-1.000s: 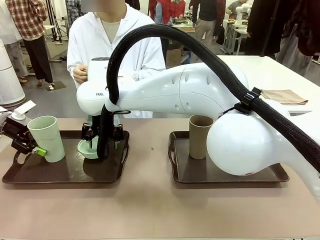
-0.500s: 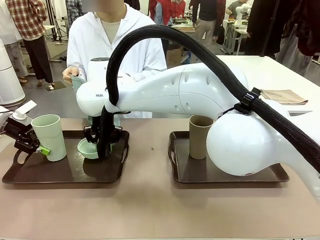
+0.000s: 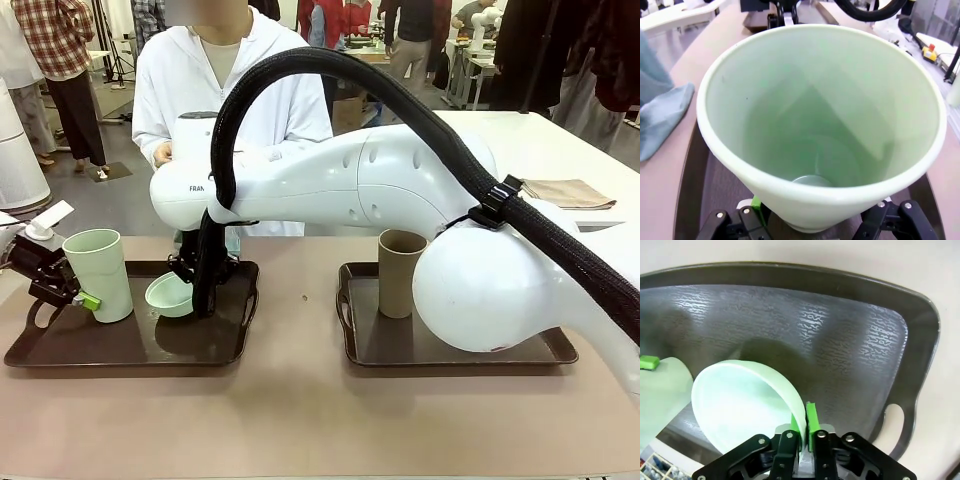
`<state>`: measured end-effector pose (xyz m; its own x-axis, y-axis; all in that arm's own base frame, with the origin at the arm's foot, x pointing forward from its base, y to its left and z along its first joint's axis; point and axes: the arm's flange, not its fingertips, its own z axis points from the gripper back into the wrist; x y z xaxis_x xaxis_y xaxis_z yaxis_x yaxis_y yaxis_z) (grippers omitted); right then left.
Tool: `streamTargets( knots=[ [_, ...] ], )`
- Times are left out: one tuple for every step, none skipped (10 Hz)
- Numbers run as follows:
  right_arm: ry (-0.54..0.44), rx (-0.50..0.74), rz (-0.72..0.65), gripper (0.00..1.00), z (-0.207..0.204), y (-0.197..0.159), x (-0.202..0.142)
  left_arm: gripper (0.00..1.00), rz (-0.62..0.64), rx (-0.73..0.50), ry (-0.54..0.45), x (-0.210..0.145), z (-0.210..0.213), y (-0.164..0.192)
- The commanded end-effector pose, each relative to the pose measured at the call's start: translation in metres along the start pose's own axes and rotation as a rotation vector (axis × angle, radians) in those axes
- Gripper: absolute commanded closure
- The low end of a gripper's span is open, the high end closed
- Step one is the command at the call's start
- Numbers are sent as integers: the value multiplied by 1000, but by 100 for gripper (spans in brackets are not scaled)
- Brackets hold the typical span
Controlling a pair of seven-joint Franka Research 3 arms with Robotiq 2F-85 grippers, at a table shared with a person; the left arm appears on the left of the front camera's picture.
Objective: Set up a tray with a mat and arrange the tableware.
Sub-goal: Pick up the Picnic Bowl and Reusable plastic cup from the Handle tray in front of the human's position and hold them in the air.
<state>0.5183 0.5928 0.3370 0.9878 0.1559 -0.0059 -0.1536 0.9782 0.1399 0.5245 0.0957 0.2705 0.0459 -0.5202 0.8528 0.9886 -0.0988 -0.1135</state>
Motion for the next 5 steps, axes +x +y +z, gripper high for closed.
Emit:
streamTargets(
  knots=[
    [-23,-41,10,100,-9,3,5,77,-24,21,17,-2,-2,-4],
    [-16,-54,-10,100,-6,2,4,100,-24,24,24,-1,0,-4],
    [4,-60,-13,100,3,-1,0,100,-18,26,36,4,4,-8],
    [3,-56,-33,100,21,-10,-10,100,-2,35,36,14,13,-14],
    [-12,-50,-45,100,44,-21,-24,100,-13,53,28,32,27,-25]
  ],
)
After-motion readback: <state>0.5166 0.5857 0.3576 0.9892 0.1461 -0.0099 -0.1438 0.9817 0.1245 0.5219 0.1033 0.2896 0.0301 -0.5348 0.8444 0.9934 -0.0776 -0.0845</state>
